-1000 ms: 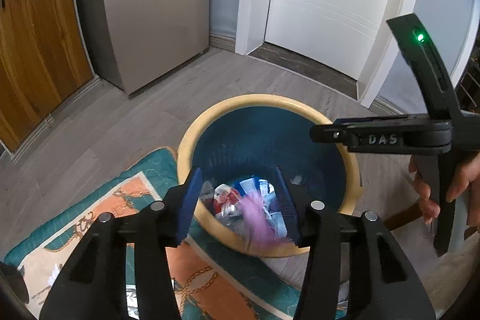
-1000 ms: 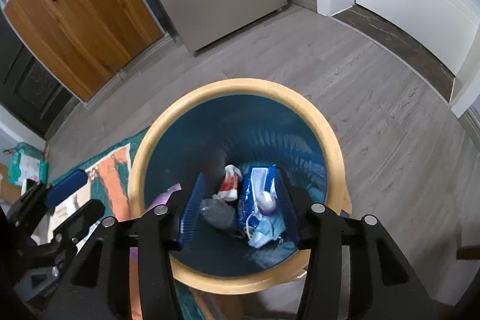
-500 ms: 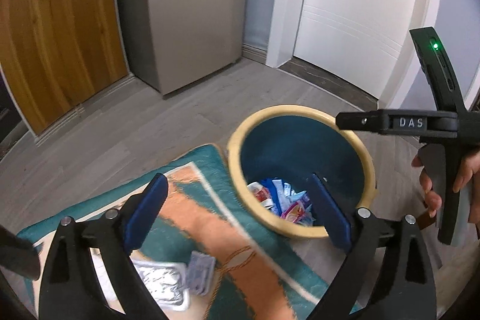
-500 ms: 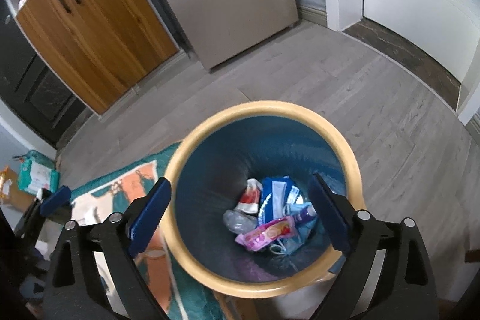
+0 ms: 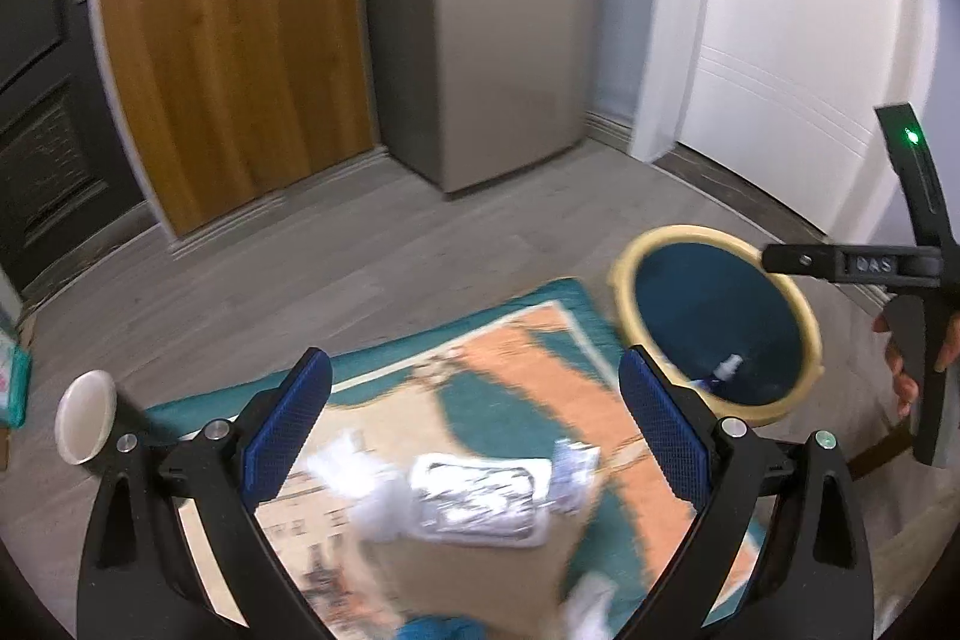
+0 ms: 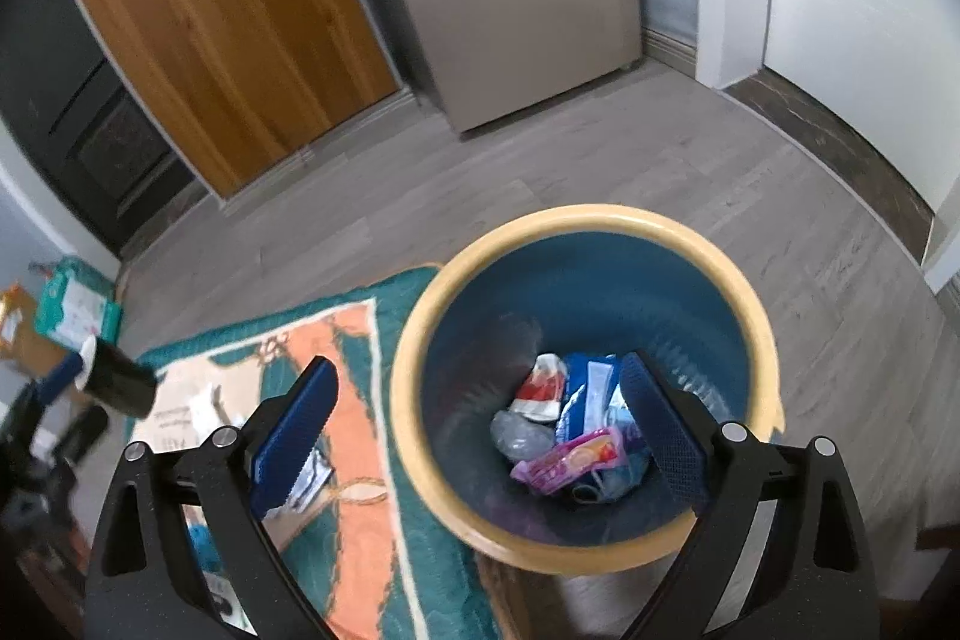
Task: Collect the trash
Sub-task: 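Move both tools back over the rug toward remaining trash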
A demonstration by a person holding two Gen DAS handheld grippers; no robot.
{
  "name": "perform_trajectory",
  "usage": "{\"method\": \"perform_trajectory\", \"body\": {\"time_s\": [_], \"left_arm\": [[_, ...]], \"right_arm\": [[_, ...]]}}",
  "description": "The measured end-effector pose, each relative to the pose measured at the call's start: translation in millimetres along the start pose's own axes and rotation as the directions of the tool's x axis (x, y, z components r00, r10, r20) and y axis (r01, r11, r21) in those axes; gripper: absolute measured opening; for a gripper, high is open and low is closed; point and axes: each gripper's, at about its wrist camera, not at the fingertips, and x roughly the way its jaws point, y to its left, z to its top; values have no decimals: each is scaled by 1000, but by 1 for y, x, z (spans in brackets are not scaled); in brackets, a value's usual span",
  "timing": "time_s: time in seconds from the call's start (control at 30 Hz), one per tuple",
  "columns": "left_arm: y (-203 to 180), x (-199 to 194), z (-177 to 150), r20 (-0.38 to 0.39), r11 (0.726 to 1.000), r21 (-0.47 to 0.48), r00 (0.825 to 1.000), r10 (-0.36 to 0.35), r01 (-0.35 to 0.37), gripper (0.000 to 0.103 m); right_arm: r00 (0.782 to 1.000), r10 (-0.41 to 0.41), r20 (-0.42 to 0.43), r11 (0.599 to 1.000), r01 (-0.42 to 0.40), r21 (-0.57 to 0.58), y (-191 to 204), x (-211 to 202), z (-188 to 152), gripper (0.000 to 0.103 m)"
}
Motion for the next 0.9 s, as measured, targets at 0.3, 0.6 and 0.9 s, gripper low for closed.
{"method": "perform_trajectory", "body": {"time_s": [0.3, 0.6, 0.9], "left_arm": [[58, -31, -28, -21, 995, -23, 995, 100, -101, 95], [82, -46, -67, -80, 989, -79, 990, 119, -126, 95], [80, -43, -107, -149, 986, -30, 977, 155, -162, 95]], "right_arm": [[997, 32, -66, 997, -36, -66, 50, 11, -18, 95], [992, 6, -128, 985, -28, -168, 97, 19, -67, 95], [984, -32, -173, 975, -7, -221, 136, 36, -129, 95]]}}
